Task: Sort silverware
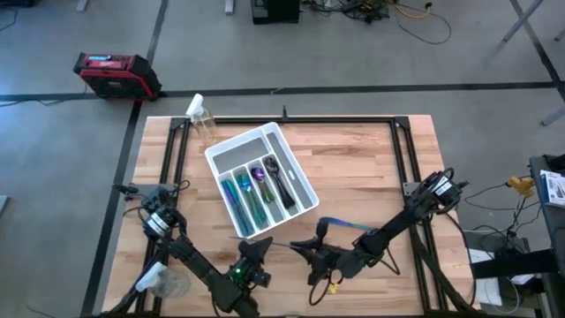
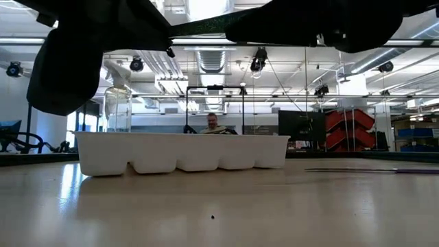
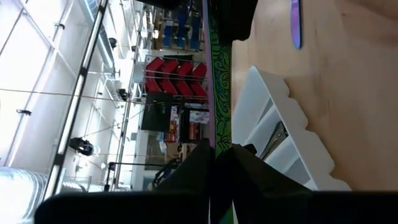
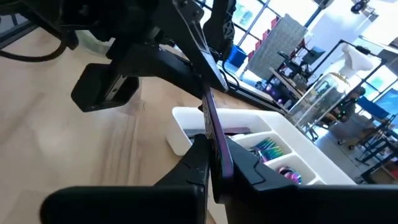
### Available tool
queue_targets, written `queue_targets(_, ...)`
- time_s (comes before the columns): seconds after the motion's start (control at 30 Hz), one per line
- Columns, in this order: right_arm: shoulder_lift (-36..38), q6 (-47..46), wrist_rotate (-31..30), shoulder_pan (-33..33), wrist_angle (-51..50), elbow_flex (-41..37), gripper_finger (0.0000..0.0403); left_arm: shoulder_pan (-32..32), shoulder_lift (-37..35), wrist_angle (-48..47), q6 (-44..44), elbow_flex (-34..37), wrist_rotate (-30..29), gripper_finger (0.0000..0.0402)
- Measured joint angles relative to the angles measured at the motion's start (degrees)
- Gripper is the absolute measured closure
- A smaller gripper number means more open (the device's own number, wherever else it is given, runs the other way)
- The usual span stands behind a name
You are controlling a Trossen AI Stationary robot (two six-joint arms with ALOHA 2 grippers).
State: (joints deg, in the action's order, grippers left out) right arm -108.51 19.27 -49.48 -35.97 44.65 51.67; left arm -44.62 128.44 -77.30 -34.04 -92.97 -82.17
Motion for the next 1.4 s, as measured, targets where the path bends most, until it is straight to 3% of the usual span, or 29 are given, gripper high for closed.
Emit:
queue_targets(0.23,0.0,1.45,0.24,0.02,-4.18,0.51,0.04,0.06,-0.02,3.45,-0.28,-0.05,5.17,0.0372)
queue_targets(0.47,0.0,8.7,-1.16,-0.08,-6.42,0.55,0.0402,0.19,-1.16,6.78,-0.22,-0.07,11.73,0.0359)
queue_targets(0.8,0.0,15.29,-1.47,-0.07,-7.05,0.55,0.0402,1.31,-4.51,11.97,-2.44,0.0,19.32,0.0377)
queue_targets(1.07,0.0,16.97,-0.01,-0.11,-9.8,1.02,0.0402,3.87,-5.12,18.19,3.56,0.0,28.11,0.0377)
queue_targets(1.4,0.0,16.76,-0.71,-0.02,-10.35,1.54,0.0403,6.52,-6.6,21.29,4.08,0.0,30.12,0.0374)
